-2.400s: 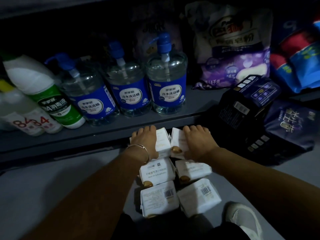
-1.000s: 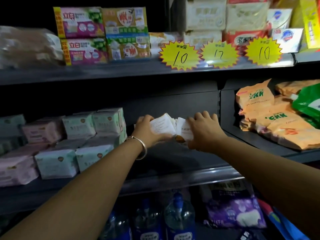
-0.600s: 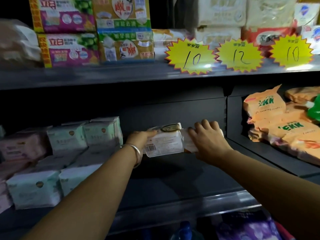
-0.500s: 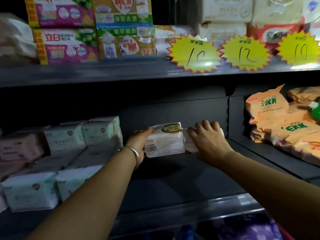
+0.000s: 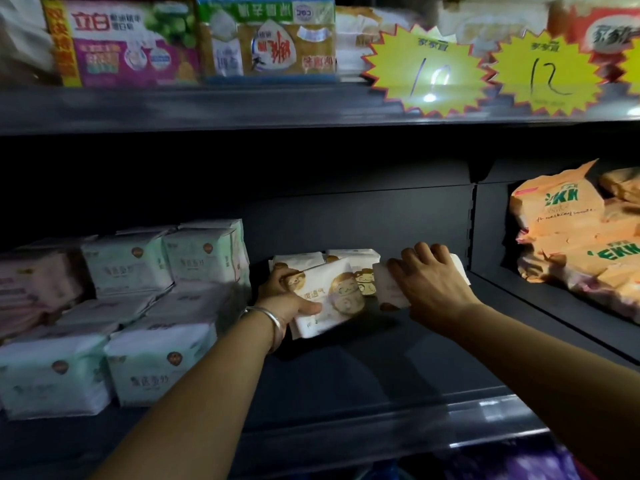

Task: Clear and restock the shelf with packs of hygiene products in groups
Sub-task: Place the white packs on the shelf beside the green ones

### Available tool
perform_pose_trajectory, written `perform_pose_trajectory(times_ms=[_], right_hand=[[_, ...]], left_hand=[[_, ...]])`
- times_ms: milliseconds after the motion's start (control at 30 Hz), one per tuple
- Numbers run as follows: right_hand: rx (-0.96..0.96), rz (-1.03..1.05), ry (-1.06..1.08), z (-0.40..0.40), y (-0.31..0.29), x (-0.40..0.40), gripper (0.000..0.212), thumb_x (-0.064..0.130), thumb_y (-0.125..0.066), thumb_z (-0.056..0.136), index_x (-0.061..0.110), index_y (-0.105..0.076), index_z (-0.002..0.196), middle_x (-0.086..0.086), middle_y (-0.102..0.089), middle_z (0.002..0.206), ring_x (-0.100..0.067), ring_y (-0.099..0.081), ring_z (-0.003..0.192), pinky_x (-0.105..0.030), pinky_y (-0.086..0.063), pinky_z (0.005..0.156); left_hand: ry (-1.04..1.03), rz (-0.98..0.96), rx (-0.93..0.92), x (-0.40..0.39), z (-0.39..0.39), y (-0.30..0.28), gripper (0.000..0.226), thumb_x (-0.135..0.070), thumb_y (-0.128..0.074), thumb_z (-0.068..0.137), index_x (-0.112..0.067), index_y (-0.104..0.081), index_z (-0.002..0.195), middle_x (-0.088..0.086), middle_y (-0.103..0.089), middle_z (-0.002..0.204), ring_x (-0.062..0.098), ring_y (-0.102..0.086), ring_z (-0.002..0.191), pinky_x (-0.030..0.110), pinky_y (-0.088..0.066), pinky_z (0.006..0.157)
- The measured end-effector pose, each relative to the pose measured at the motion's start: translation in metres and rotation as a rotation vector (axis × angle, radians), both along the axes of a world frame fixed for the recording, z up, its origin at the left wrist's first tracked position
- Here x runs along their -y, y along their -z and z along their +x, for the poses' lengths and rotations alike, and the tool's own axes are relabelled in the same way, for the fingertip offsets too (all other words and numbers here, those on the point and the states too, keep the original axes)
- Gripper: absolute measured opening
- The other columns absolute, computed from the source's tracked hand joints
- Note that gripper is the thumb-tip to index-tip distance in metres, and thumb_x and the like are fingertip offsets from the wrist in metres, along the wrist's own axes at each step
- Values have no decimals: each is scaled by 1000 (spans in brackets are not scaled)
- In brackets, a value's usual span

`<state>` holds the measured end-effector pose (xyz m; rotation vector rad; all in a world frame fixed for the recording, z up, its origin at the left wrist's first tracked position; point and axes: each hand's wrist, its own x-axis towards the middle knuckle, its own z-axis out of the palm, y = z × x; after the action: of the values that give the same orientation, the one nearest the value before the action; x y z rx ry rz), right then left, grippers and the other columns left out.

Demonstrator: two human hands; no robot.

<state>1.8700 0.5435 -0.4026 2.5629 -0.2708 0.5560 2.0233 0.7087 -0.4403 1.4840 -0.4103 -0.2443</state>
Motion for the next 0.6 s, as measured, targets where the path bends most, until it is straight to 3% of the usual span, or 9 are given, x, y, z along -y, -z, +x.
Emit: perform_pose_trajectory(times_ms=[133,200,267,333,400,467,533,600], right_hand=[[-17,59,30,3,6,3,73,53,-48,88,16,-24,145,-9,-33,140,-28,-29,128,-38,-22,106],[-14,70,23,7,11,7,74,59,-44,88,17,-26,145,-8,-36,139,-28,-31,127,-37,-23,105],[-11,69,19,12,16,11,74,62,-43,87,17,-28,144,-8,-38,137,-27,-33,125,-37,-24,105],[-4,76,12,18,20,15,74,63,-48,84,16,-37,140,-10,-45,132,-29,-40,120,-39,-29,102],[-16,43,14,25,23,19,73,64,-66,69,11,-60,120,-12,-60,107,-31,-55,98,-43,-44,87],[86,12,-25,31,28,27,69,63,-78,54,9,-70,96,-11,-63,82,-31,-60,74,-43,-50,68],[102,11,-28,36,32,29,69,64,-75,57,8,-69,97,-11,-63,82,-31,-59,74,-43,-49,68],[82,20,-21,40,34,29,72,67,-61,72,10,-61,115,-10,-61,101,-31,-56,92,-44,-43,83]], left_hand=[[-152,360,295,5,20,16,68,16,-71,65,-19,-49,120,0,-43,125,19,-52,108,29,-52,82],[-226,528,456,8,27,25,64,12,-65,73,-17,-48,127,5,-35,139,23,-46,120,29,-47,92],[-249,702,577,9,29,33,68,8,-63,77,-27,-43,132,1,-12,154,26,-24,139,37,-34,109],[-254,922,768,9,28,34,78,4,-61,79,-37,-32,139,-7,0,156,24,-4,144,43,-20,116],[-243,998,888,11,28,31,79,4,-54,82,-38,-25,143,-7,-9,155,21,-5,144,42,-17,116],[-272,1030,893,14,31,29,72,-2,-51,86,-34,-24,145,-5,-18,153,23,-12,142,42,-20,115],[-300,1077,920,16,38,28,69,-10,-55,88,-30,-23,145,-2,-17,154,24,-11,142,39,-21,114],[-289,1089,943,19,45,27,69,-15,-60,87,-26,-24,145,2,-17,154,25,-9,143,35,-21,115]])
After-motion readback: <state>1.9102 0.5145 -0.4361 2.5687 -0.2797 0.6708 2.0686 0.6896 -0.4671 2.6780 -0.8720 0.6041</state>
